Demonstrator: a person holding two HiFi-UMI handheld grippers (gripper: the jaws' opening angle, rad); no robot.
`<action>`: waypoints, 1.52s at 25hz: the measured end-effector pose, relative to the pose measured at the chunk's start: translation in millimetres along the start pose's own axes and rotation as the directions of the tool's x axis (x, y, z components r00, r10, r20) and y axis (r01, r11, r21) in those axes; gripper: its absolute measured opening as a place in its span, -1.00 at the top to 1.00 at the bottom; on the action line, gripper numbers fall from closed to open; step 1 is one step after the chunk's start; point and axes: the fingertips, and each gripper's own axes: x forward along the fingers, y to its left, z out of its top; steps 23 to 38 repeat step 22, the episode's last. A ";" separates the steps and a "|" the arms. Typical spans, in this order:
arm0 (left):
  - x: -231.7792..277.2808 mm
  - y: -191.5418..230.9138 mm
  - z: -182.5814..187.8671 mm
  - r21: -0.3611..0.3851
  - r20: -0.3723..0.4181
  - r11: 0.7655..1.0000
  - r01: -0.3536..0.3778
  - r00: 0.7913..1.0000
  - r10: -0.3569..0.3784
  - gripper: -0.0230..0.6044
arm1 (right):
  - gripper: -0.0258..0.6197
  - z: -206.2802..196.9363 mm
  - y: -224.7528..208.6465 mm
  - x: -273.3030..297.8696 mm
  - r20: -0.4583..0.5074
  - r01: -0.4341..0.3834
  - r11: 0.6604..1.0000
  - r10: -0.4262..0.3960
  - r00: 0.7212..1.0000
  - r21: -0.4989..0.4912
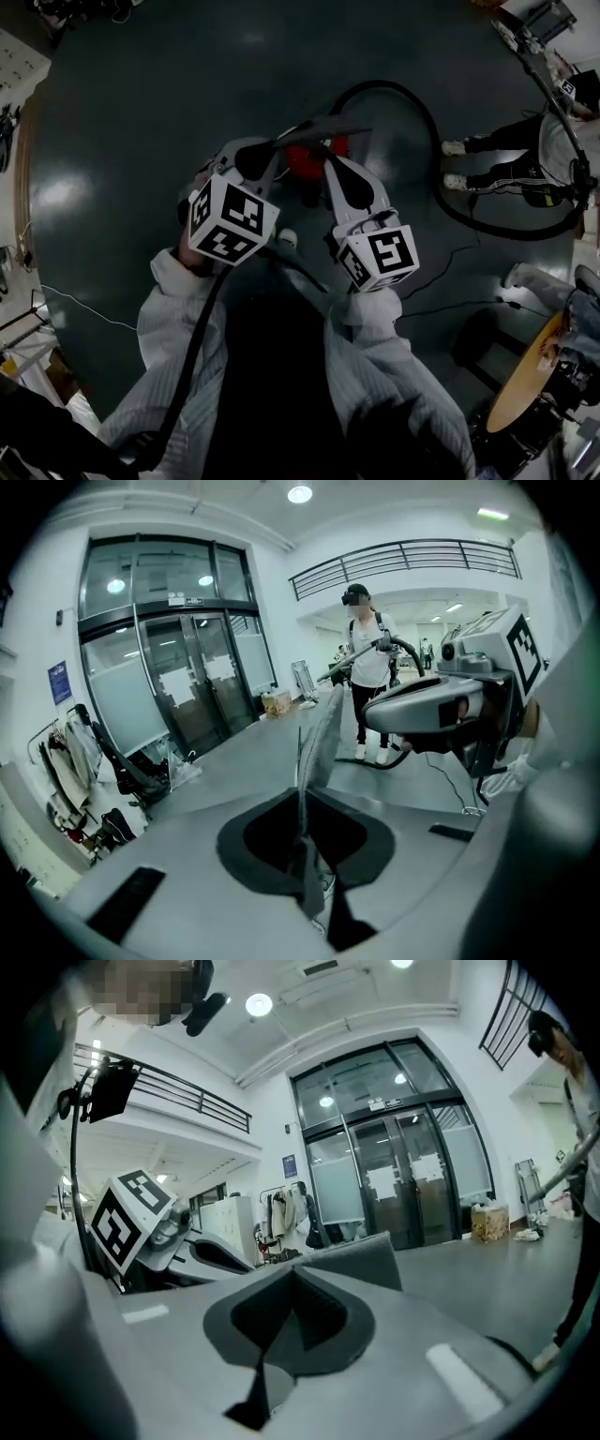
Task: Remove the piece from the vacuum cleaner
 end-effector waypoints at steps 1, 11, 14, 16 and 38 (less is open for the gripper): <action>-3.9 3.0 1.9 -0.004 0.003 1.000 -0.013 1.000 0.013 0.85 | 0.92 2.2 3.5 1.0 -0.003 -0.009 1.000 0.009 1.000 -0.013; -10.7 3.7 1.4 -0.012 0.006 1.000 -0.001 1.000 0.001 0.85 | 0.92 6.5 14.0 6.0 -0.010 -0.027 0.999 0.027 1.000 -0.024; -6.3 1.4 4.6 -0.010 0.005 1.000 0.007 1.000 -0.007 0.85 | 0.92 6.6 9.5 6.6 -0.013 -0.029 0.999 0.029 1.000 -0.017; -5.4 2.9 4.3 -0.007 0.000 1.000 0.007 1.000 -0.007 0.85 | 0.92 5.9 8.6 9.0 -0.016 -0.032 0.999 0.032 0.999 -0.010; 3.1 0.3 3.1 0.009 -0.020 1.000 0.007 1.000 -0.007 0.85 | 0.92 3.3 0.5 11.0 -0.018 -0.036 0.999 0.036 0.999 0.001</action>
